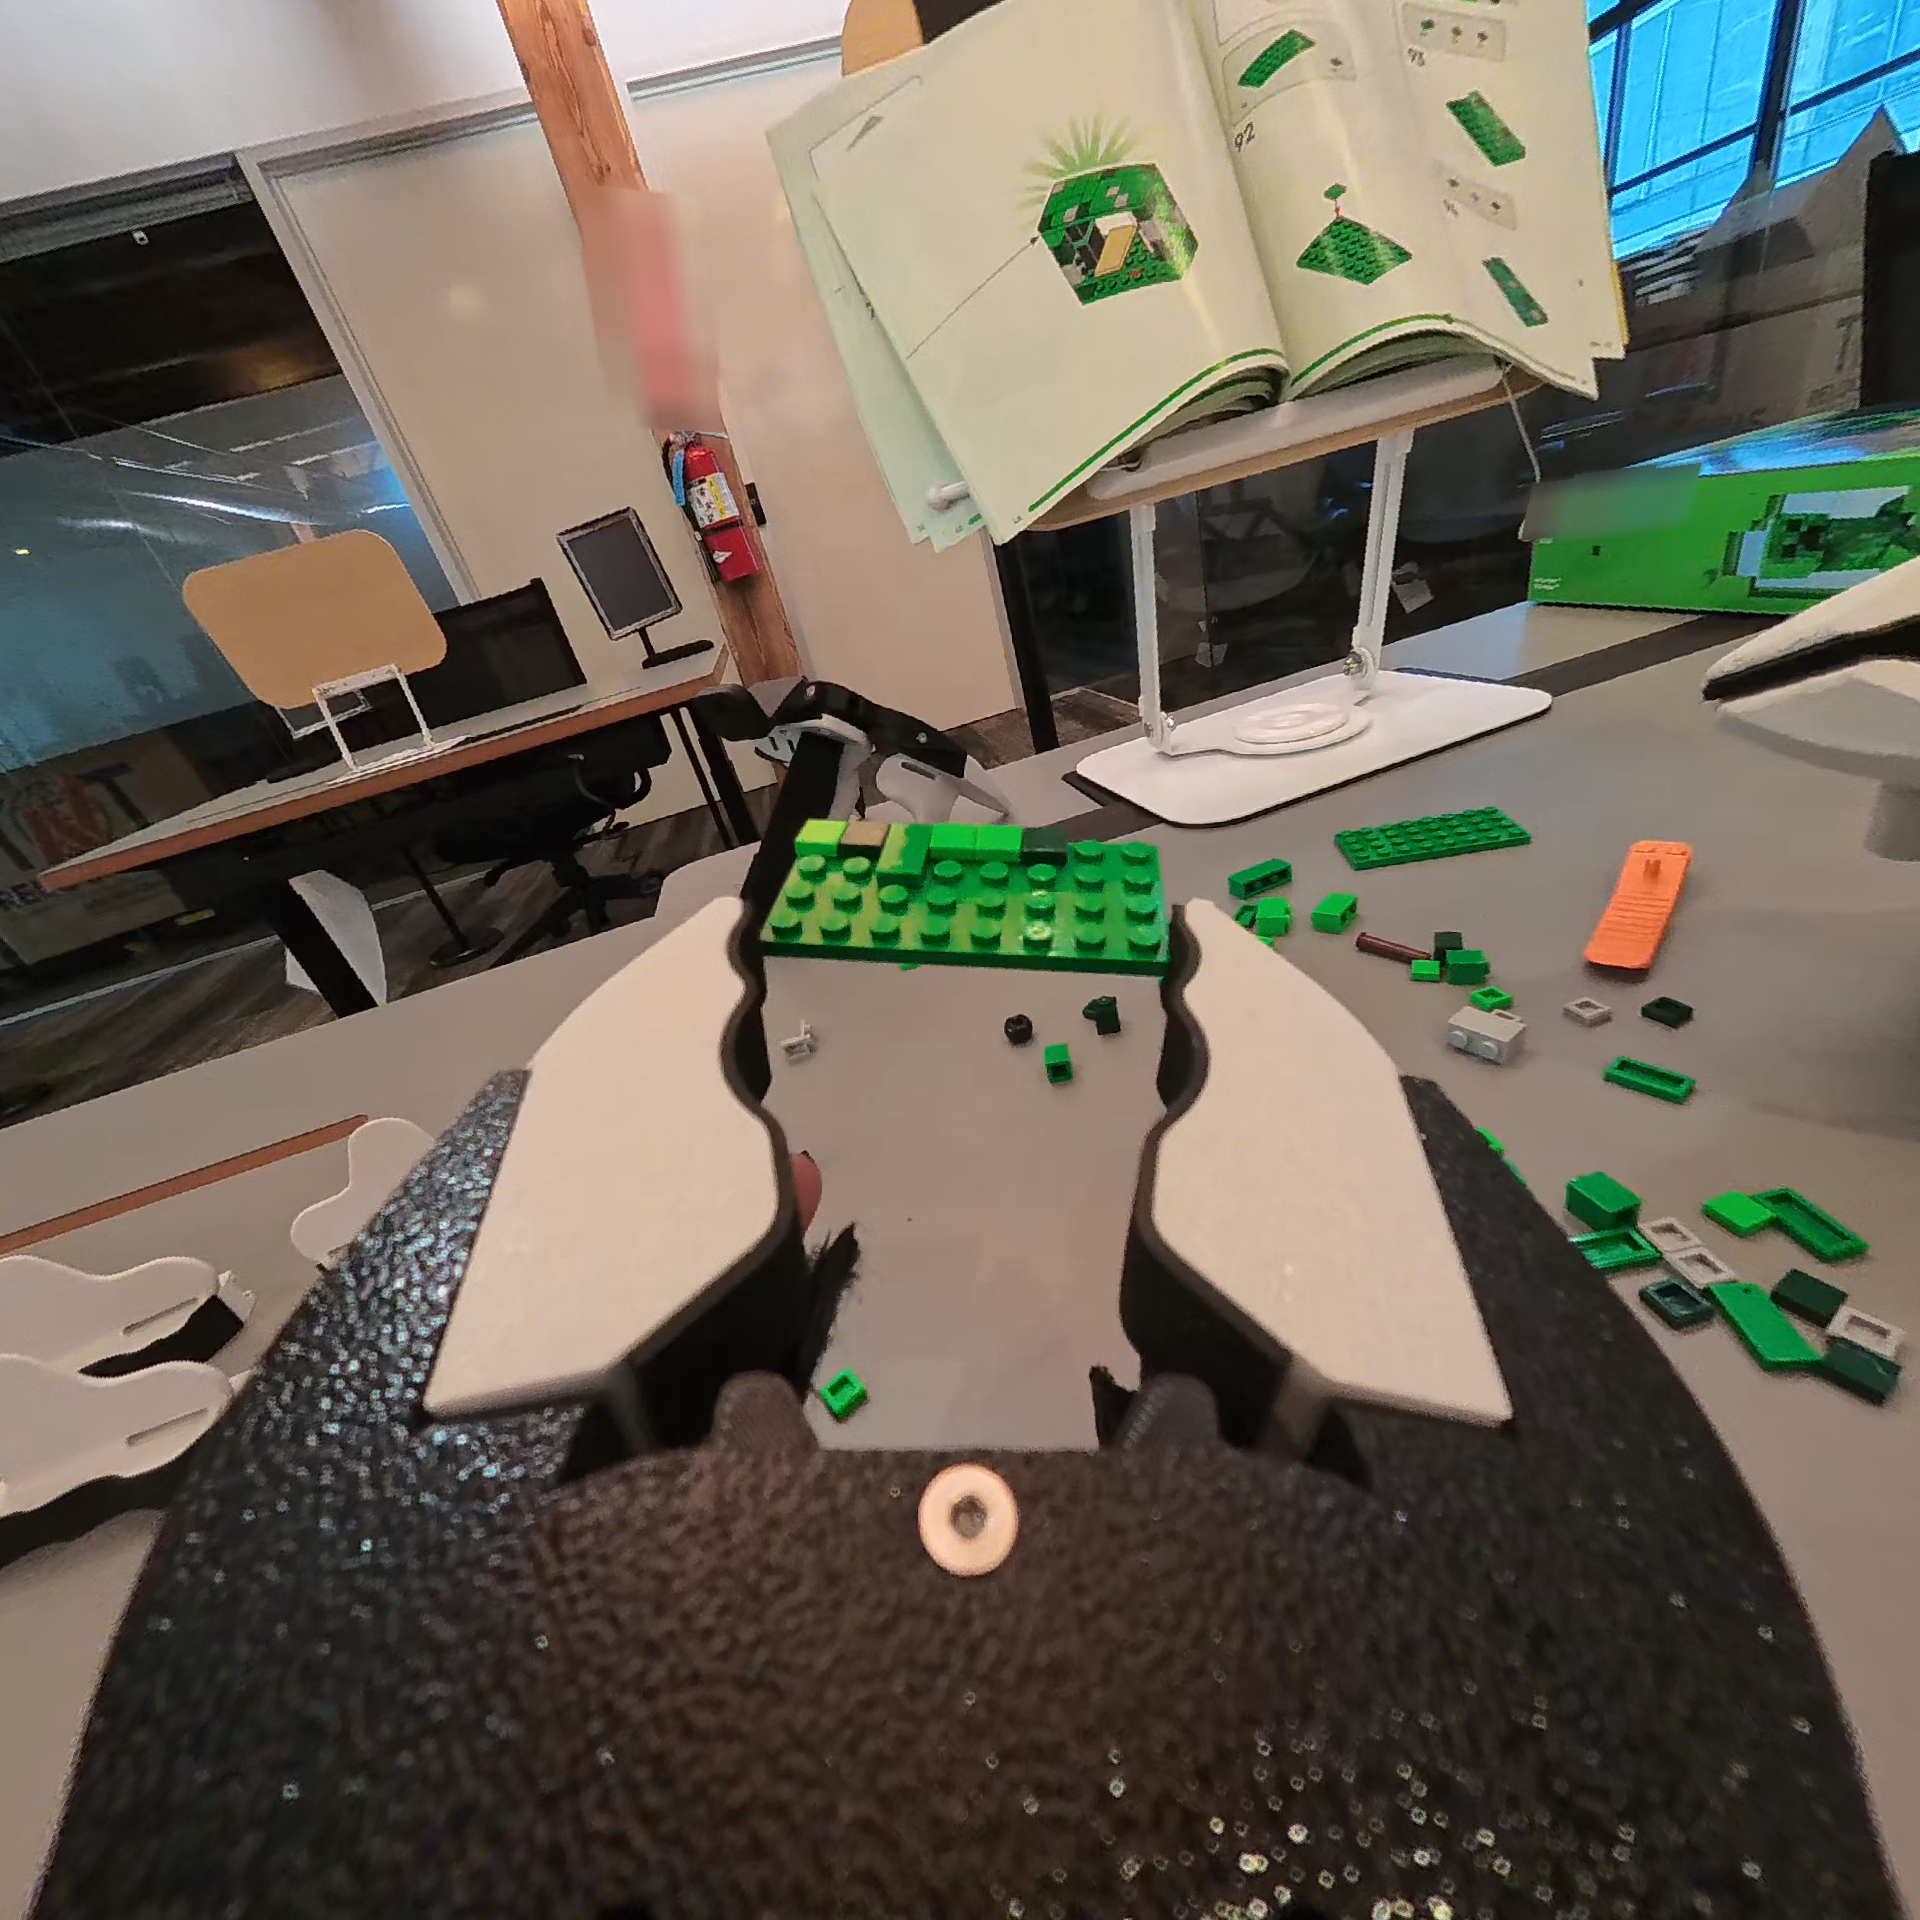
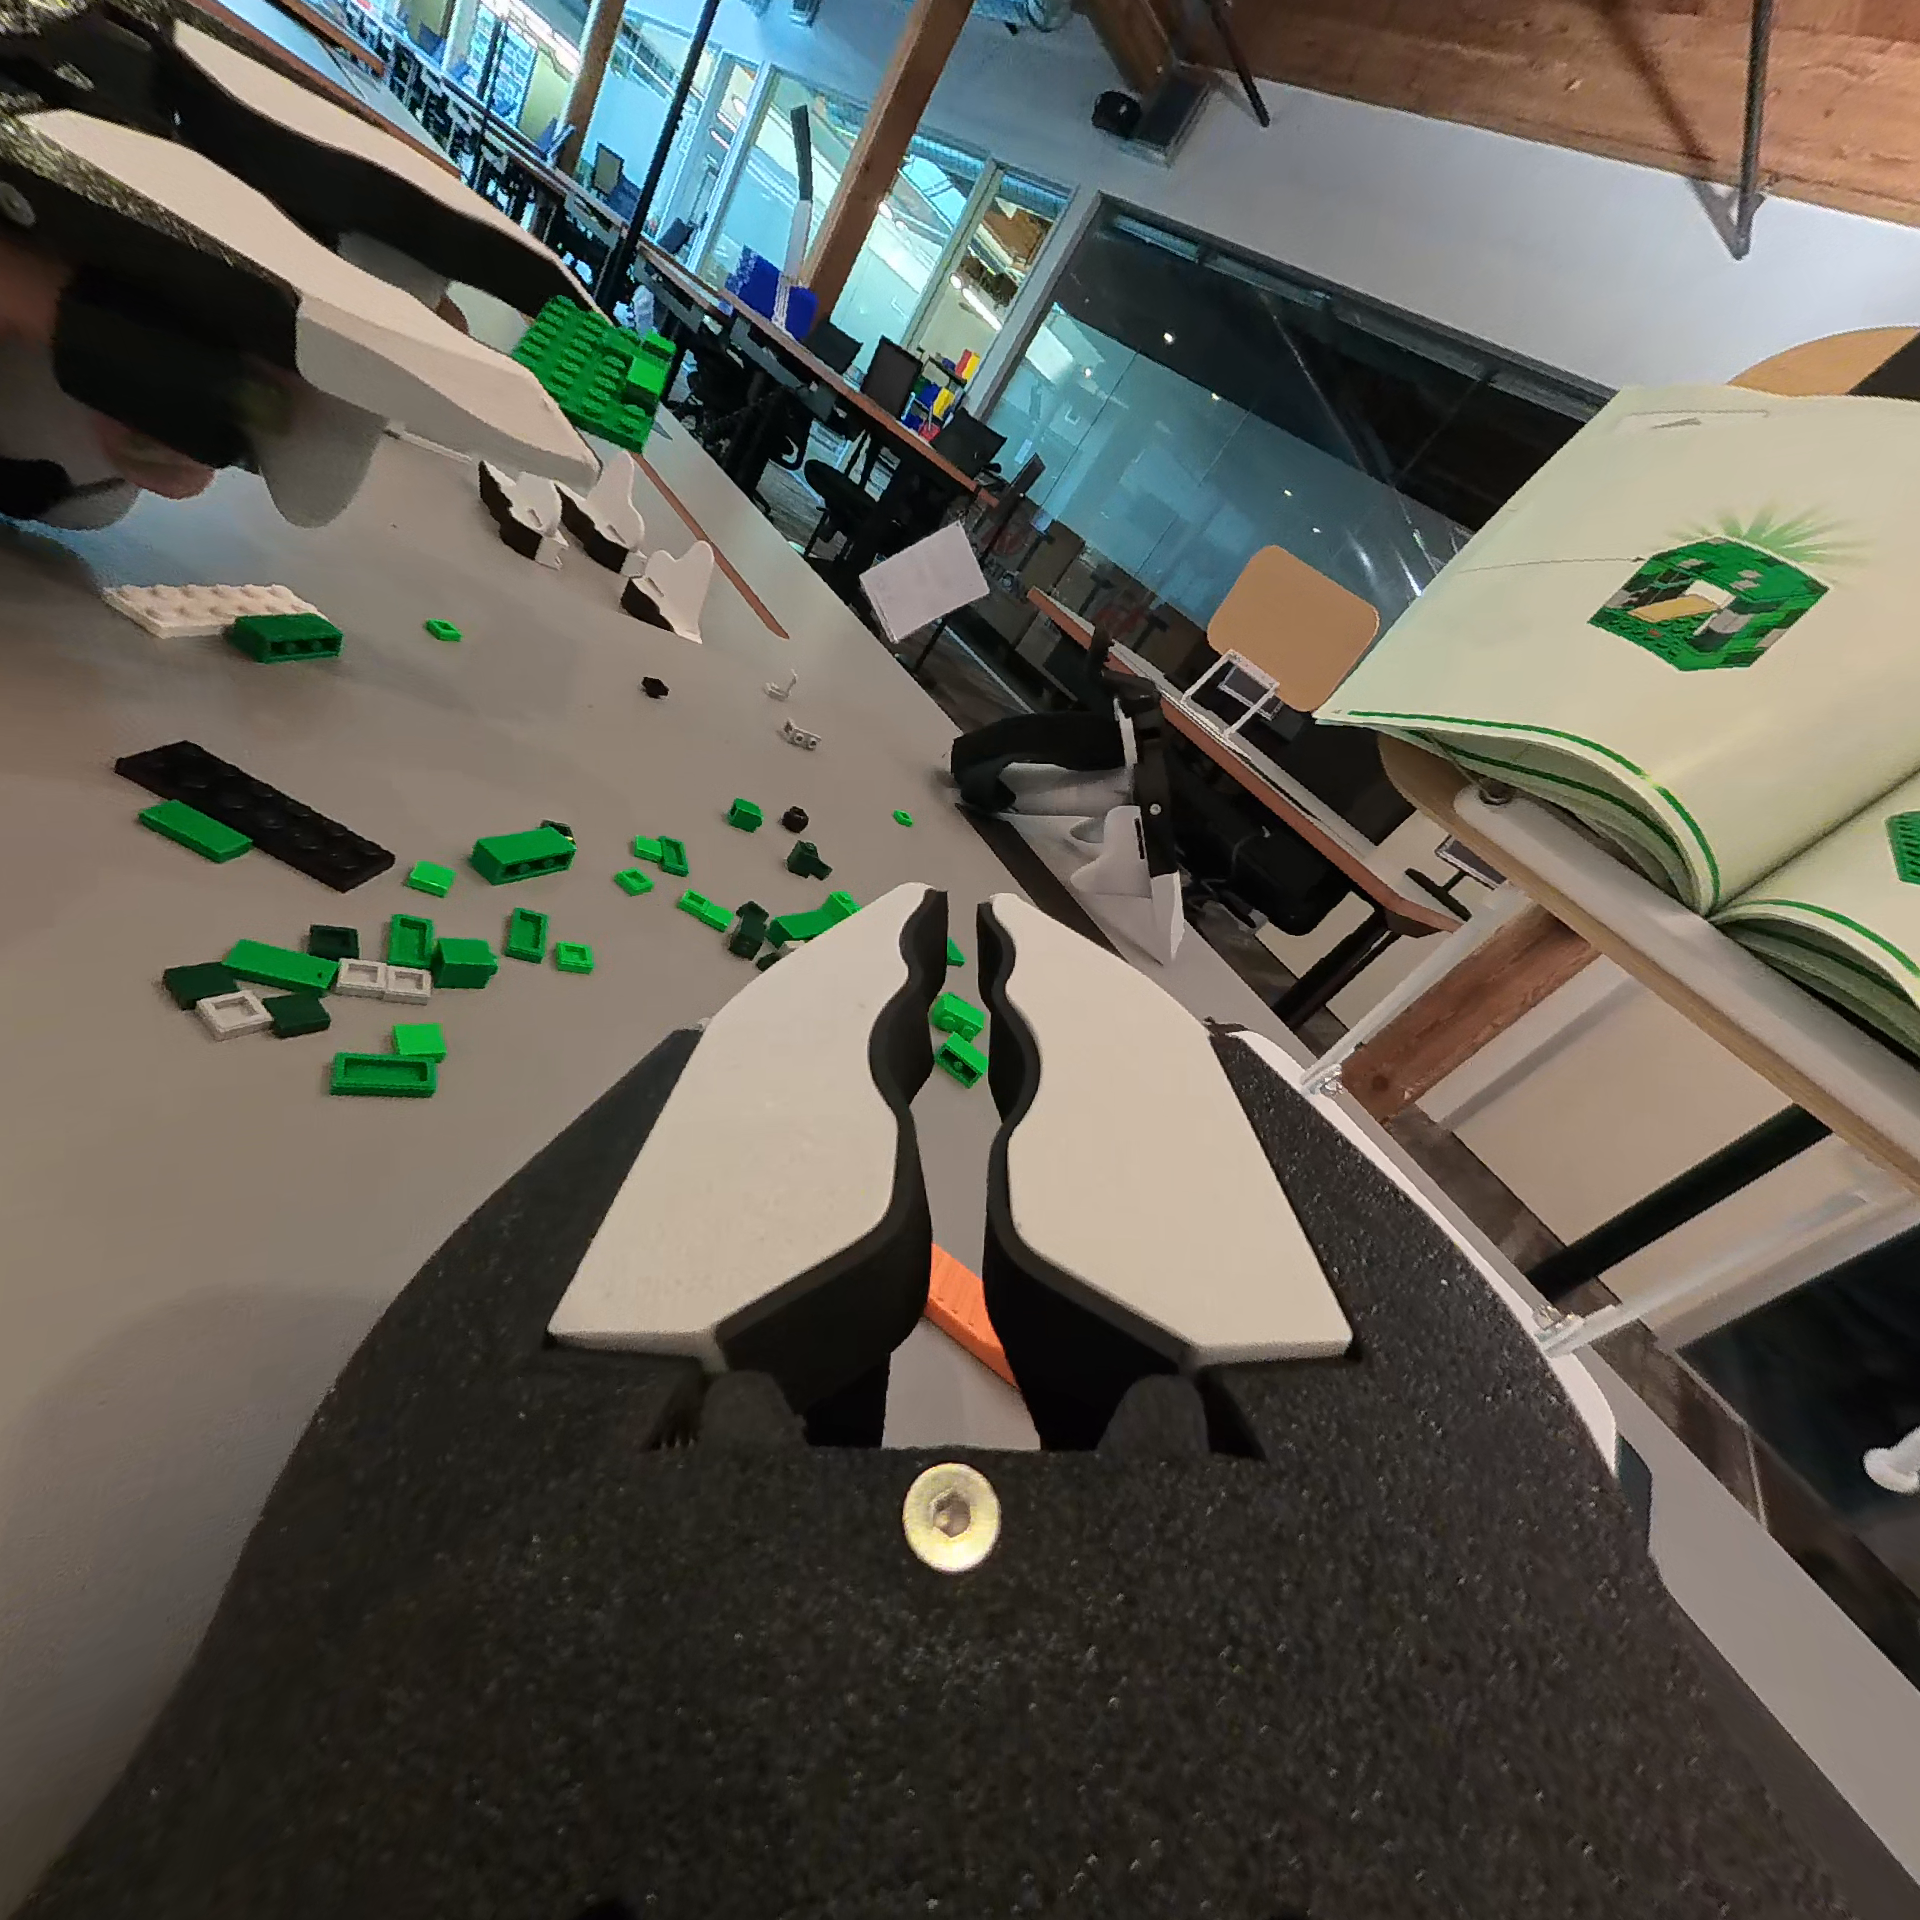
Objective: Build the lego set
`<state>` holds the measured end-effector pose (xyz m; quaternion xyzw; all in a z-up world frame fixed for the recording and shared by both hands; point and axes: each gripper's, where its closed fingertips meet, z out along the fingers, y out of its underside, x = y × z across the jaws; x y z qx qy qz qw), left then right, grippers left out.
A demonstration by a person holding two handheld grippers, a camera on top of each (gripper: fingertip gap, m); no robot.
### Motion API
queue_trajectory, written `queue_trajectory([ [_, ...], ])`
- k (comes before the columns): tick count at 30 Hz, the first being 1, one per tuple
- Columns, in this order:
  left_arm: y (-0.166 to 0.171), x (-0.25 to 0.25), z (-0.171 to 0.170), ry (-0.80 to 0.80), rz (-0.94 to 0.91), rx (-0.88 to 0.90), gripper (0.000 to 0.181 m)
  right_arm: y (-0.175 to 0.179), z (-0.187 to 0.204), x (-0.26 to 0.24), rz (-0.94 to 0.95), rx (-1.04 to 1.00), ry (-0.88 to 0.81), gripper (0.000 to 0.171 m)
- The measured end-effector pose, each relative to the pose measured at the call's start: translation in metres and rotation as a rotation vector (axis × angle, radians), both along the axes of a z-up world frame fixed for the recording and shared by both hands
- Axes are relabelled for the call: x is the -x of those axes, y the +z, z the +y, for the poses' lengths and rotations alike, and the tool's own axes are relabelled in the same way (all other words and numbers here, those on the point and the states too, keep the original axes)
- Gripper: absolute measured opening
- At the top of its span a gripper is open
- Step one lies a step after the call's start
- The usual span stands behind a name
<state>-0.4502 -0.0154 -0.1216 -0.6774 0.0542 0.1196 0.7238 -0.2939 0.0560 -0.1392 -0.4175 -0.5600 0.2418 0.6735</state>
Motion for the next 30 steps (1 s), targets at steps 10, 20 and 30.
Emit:
queue_trajectory([
  [10,-0.002,-0.005,0.002,-0.032,0.002,0.009,0.073,-0.002,-0.010,0.003,-0.017,-0.026,0.049,0.005],
  [20,-0.002,-0.007,0.002,-0.042,0.010,0.010,0.073,-0.004,-0.013,0.004,-0.028,-0.037,0.064,0.004],
  [30,0.006,-0.008,-0.001,-0.037,0.031,-0.037,0.073,0.000,-0.015,0.002,-0.006,-0.050,0.066,0.003],
])
